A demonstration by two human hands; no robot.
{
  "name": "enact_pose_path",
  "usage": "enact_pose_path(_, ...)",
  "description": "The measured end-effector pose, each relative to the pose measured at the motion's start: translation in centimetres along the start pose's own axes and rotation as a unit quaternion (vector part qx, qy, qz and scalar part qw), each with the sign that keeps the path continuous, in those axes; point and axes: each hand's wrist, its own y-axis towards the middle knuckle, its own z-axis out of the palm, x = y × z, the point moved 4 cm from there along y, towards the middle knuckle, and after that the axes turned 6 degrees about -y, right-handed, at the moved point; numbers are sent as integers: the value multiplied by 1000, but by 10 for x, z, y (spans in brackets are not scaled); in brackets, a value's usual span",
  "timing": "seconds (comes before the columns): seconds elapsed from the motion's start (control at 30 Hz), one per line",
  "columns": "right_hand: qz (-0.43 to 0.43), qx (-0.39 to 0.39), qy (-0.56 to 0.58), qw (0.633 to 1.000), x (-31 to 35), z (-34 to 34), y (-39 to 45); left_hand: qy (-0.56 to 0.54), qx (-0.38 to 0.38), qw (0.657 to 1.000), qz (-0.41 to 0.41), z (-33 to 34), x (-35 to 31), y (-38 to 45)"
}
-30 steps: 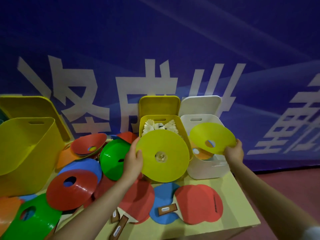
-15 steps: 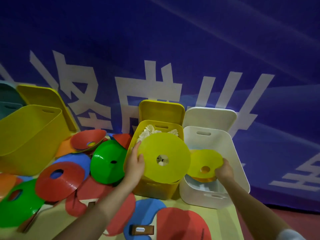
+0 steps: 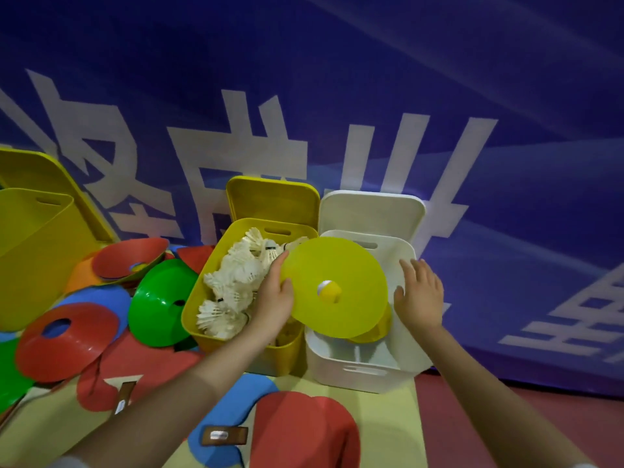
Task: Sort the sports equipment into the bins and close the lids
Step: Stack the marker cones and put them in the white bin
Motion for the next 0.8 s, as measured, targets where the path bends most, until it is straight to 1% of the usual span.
enact_pose_path(0.03, 21, 18, 5, 1000, -11, 1, 0, 7, 14, 1000, -2, 12, -1, 2)
enact_pose_path(0.1, 64, 108, 65, 990, -31, 11, -3, 14, 42, 999, -9, 35, -2, 5)
enact_pose_path(0.13, 65, 153, 103, 981, -37, 17, -5, 20, 51, 998, -10, 46, -1, 7)
enact_pose_path(0.17, 58, 177, 141, 972, -42, 20, -7, 30, 56, 998, -11, 55, 1, 9)
enact_pose_path(0.23, 42, 165, 178, 969, -46, 20, -8, 63, 55, 996, -14, 68, 9, 14)
enact_pose_path(0.3, 61, 130, 190, 971, -47, 20, -8, 108, 54, 993, -15, 78, 18, 19)
enact_pose_path(0.4, 82, 98, 193, 973, -45, 23, -8, 143, 61, 988, -6, 94, 25, 30)
enact_pose_path(0.53, 93, 88, 216, 968, -48, 24, -8, 239, 78, 968, 4, 118, 33, 56)
enact_pose_path(0.67, 97, 92, 245, 960, -56, 23, -10, 291, 89, 951, -46, 134, 58, 79)
enact_pose_path(0.7, 97, 90, 252, 959, -57, 22, -10, 313, 97, 943, -59, 136, 66, 82)
enact_pose_path(0.8, 96, 91, 249, 959, -55, 22, -10, 394, 136, 903, -107, 140, 87, 83)
